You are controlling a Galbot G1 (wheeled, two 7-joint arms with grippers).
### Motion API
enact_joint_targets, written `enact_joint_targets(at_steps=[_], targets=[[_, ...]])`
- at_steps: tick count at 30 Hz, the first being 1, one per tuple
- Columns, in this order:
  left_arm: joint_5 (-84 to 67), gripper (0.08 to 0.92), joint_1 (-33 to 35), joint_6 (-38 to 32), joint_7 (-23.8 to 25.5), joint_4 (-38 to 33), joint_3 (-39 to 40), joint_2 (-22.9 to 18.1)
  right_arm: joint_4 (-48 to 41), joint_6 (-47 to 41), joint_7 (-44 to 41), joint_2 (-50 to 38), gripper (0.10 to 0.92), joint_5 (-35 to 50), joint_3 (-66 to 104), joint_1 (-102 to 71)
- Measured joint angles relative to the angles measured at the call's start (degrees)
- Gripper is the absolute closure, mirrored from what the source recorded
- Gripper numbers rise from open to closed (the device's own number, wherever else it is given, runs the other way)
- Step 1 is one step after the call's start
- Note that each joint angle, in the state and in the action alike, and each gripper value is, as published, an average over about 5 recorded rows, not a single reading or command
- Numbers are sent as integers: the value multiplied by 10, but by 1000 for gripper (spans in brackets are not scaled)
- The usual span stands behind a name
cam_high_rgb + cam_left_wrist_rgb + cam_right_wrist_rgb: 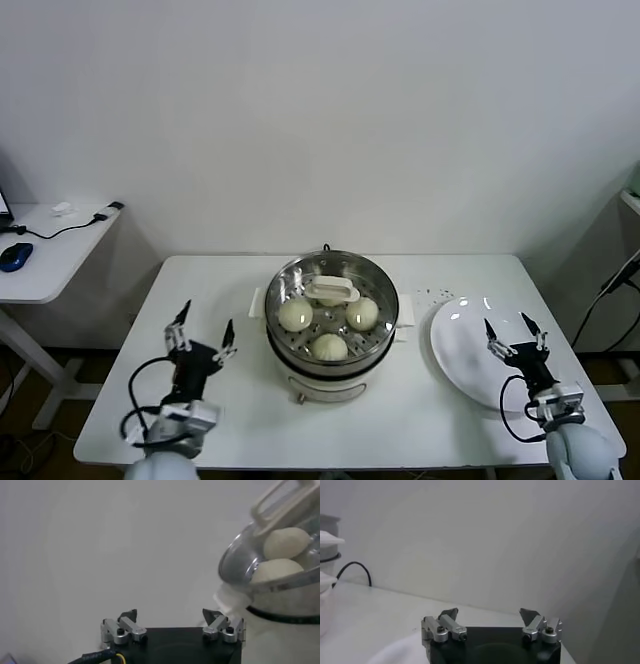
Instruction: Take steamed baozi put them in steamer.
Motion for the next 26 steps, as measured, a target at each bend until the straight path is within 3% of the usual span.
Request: enact_joint_targets(at_steps=[11, 26], targets=[[-271, 177, 68, -139, 5, 49, -107, -29, 45, -9, -12, 8, 203, 21, 3, -35], [-350, 177, 104, -216, 34, 66, -145, -50, 63, -13, -28, -6, 203, 57, 3, -56]])
